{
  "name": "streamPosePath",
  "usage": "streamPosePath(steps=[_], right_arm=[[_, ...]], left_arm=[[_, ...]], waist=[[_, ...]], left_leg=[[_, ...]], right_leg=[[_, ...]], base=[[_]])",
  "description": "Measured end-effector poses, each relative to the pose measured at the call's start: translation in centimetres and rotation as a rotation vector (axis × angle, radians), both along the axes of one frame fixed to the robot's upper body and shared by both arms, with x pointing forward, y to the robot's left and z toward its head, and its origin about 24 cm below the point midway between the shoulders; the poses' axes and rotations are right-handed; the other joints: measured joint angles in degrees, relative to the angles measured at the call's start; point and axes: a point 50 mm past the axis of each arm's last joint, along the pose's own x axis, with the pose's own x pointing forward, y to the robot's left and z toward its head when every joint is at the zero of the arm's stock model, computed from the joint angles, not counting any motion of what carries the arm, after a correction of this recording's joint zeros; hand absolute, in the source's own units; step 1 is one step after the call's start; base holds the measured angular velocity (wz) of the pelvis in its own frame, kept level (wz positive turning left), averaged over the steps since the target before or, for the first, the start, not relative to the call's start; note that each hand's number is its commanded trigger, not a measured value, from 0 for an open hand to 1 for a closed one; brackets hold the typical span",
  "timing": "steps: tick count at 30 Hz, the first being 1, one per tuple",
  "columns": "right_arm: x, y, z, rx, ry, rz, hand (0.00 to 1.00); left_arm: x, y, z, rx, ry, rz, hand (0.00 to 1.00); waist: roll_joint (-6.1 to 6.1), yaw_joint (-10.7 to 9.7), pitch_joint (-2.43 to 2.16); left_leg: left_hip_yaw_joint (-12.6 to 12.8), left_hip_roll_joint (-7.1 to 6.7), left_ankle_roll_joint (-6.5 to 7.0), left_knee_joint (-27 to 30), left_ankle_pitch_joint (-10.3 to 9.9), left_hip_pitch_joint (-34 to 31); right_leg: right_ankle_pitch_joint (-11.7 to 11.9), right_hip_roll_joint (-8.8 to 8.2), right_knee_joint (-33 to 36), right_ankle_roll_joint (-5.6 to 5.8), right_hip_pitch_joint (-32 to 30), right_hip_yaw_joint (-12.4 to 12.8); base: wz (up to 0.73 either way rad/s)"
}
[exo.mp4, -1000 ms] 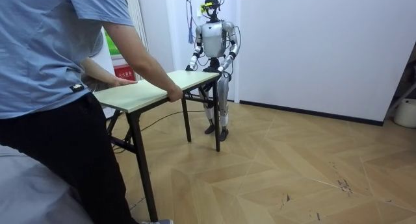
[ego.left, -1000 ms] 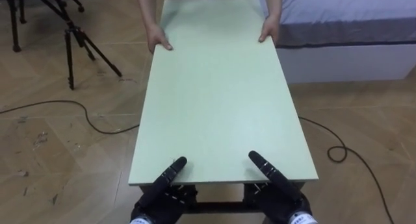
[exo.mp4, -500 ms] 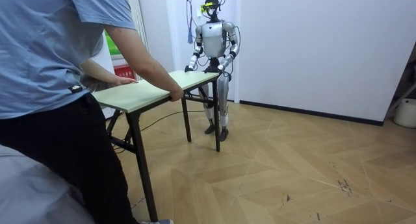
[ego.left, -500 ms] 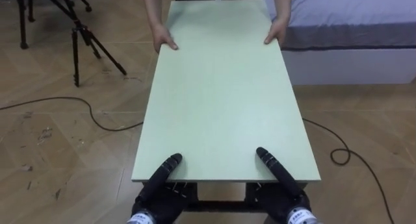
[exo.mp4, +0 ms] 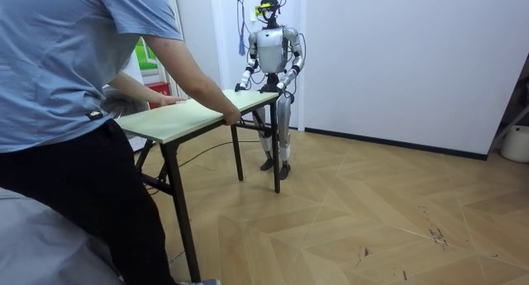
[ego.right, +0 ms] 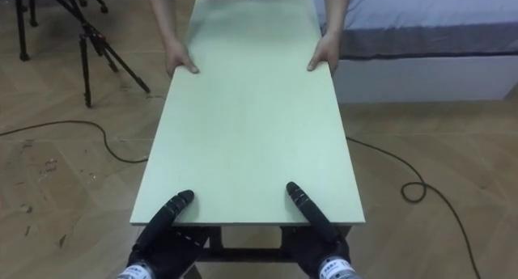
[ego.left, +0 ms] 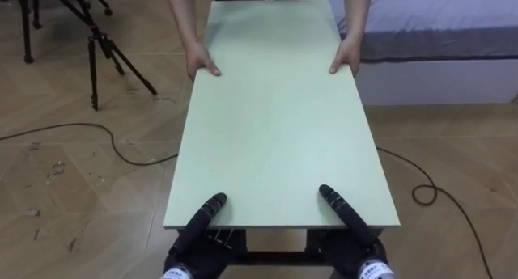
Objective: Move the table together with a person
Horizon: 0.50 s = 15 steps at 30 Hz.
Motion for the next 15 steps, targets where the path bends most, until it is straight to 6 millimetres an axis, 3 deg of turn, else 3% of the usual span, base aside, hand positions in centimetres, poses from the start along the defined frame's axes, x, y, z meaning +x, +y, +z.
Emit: streamPosePath(steps=[15], right_arm=[[0.6, 0.7, 1.5, 0.011, -0.029, 0.003, 1.00]], left_arm=[[0.2, 0.1, 0.3, 0.032, -0.091, 0.005, 1.00]], waist=[[0.77, -0.9, -0.12]], left_leg=[[-0.1, -0.11, 0.01, -0.2, 0.0, -0.9]], right_leg=[[0.0, 0.12, 0.1, 0.05, -0.9, 0.2]], base=[[0.00]])
